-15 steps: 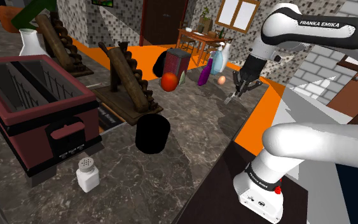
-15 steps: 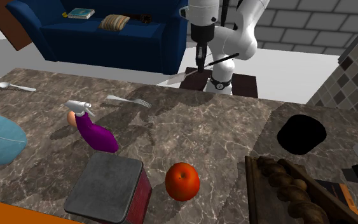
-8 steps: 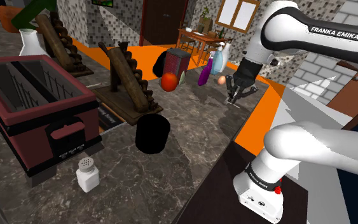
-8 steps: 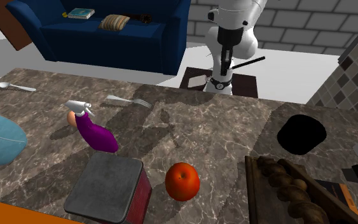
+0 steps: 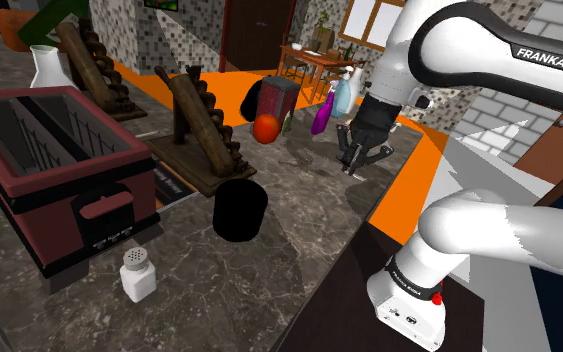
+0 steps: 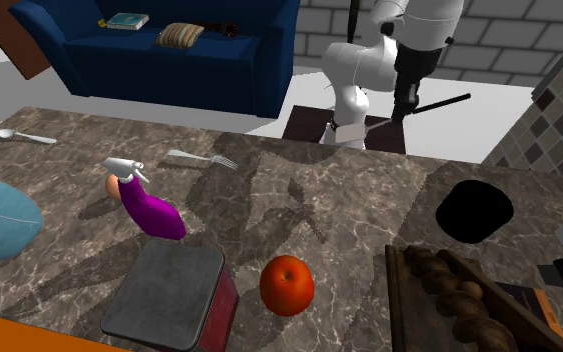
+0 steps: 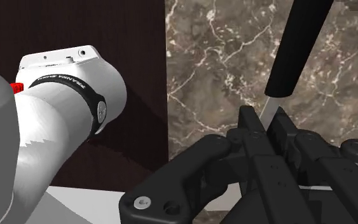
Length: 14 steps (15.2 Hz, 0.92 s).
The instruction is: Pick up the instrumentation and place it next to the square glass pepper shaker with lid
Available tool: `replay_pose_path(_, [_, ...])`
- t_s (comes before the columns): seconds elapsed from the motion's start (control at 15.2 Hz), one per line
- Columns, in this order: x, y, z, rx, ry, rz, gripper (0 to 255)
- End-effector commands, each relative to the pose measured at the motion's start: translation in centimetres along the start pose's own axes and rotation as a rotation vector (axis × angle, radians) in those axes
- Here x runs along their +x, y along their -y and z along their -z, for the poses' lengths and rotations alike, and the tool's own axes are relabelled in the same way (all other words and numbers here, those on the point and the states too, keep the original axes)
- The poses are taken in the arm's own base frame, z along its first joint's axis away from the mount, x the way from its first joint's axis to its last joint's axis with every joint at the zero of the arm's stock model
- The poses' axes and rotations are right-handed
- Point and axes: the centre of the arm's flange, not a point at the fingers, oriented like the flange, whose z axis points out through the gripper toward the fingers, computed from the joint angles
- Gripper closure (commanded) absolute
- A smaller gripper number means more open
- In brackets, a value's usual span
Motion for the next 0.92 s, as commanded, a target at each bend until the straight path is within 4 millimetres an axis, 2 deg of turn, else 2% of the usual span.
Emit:
replay_pose_path(0.0, [-3.1,-0.2,-0.1,0.0,0.001,-0.001,255])
replay_pose_path(0.86, [-20.2,-0.2,-1.2,0.0,0.001,-0.001,255])
